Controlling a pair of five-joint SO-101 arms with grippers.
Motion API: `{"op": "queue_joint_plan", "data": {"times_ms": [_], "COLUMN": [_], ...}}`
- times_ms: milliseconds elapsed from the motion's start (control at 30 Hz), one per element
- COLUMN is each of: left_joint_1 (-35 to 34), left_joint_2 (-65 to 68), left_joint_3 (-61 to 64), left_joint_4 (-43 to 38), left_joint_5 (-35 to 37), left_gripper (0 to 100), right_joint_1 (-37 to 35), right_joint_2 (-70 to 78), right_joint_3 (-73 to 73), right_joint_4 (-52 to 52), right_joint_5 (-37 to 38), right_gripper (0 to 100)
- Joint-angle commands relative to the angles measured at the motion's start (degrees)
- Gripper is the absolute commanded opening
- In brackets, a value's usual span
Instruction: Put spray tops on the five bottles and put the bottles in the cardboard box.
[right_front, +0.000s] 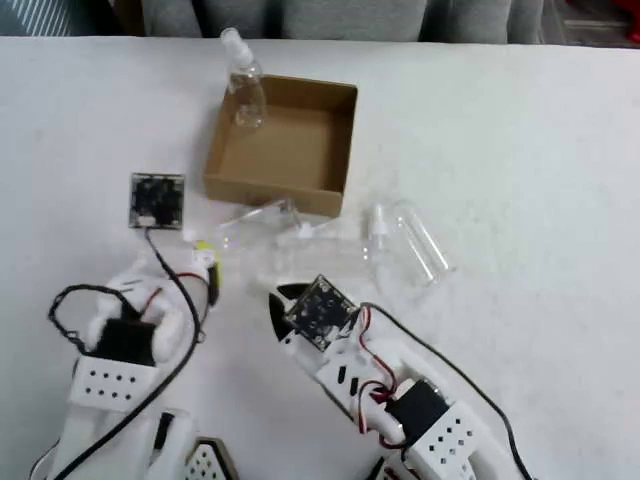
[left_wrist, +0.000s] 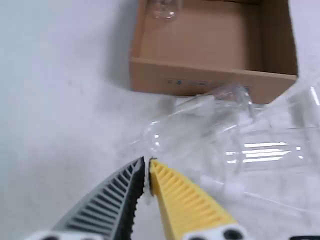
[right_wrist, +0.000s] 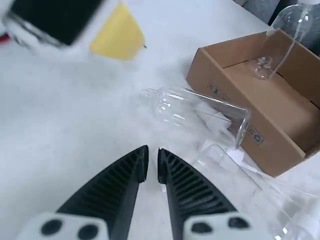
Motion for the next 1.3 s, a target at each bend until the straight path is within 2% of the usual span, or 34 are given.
{"op": "queue_joint_plan", "data": {"times_ms": [0, 100, 233, 433, 500, 633, 833, 1033, 1267], "left_joint_1": [8.7, 14.5, 16.1, 15.3, 13.1, 8.3, 8.7, 8.7, 8.7], "left_joint_2": [-1.3, -1.5, -1.5, -1.5, -1.5, -2.0, -10.2, -24.7, -44.6], "left_joint_3": [1.5, 1.2, 1.1, -3.0, -3.4, -2.2, 2.7, 15.2, 26.1], "left_joint_4": [-9.8, -12.0, -12.4, -12.0, -12.0, -12.3, -13.6, -21.0, -21.3], "left_joint_5": [5.2, 7.3, 4.2, 5.0, 4.1, 3.9, 3.7, 3.8, 3.9], "left_gripper": [2, 2, 2, 2, 2, 2, 2, 2, 2], "right_joint_1": [-0.5, -0.3, 4.8, 2.1, 1.9, -1.0, -1.1, -1.3, -1.5], "right_joint_2": [-0.7, 1.5, 10.9, 30.6, 35.3, 37.1, 36.0, 36.0, 35.8], "right_joint_3": [-6.5, -6.5, -7.9, -13.6, -16.3, -20.5, -21.1, -20.9, -21.3], "right_joint_4": [-2.9, -6.9, -11.9, -23.1, -26.2, -22.1, -19.6, -18.5, -16.4], "right_joint_5": [-11.5, -12.3, -12.6, -12.6, -12.4, -12.2, -12.3, -12.2, -12.5], "right_gripper": [2.0, 8.9, 19.1, 13.1, 9.9, 4.3, 3.9, 3.9, 3.9]}}
